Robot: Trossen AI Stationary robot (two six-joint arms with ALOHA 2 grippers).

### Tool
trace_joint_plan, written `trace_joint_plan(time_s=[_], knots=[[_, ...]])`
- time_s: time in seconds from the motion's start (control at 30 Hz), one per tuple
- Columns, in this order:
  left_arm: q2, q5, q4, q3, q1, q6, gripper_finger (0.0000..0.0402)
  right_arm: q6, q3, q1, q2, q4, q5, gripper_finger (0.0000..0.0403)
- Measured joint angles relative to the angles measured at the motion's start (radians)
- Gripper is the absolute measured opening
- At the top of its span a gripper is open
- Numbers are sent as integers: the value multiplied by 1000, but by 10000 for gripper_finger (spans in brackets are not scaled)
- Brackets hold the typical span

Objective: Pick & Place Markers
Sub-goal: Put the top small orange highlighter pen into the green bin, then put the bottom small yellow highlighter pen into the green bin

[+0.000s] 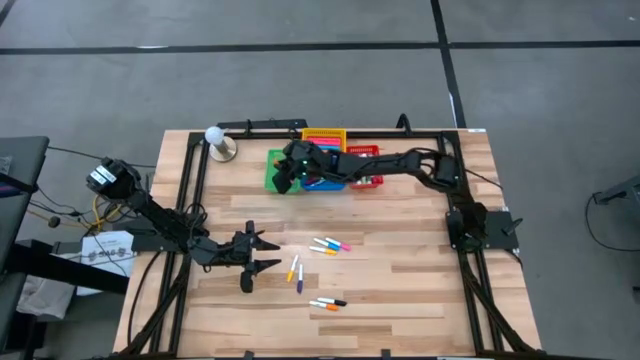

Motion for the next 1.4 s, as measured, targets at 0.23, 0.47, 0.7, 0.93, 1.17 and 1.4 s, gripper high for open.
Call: trace_joint_plan(time_s=[0.23, 0.47, 0.7, 0.93, 1.17, 1.4], knots=[[0, 0, 6, 0, 0, 0, 168, -60, 132, -19, 81, -164, 10, 63], [0, 0, 8, 0, 0, 1, 168, -99, 174, -33, 70, -249, 11, 124], [0, 0, 0, 0, 0, -1, 168, -145, 237, -21, 37, -449, 6, 173], [0, 4, -32, 0, -4, -24, 168, -246, 255, 47, -150, -902, 43, 174], [0, 27, -34, 0, -4, -24, 168, -263, 241, 175, -318, -1280, 77, 151], [0, 126, -38, 0, -4, -52, 168, -166, 71, 338, -465, -1313, 77, 135]])
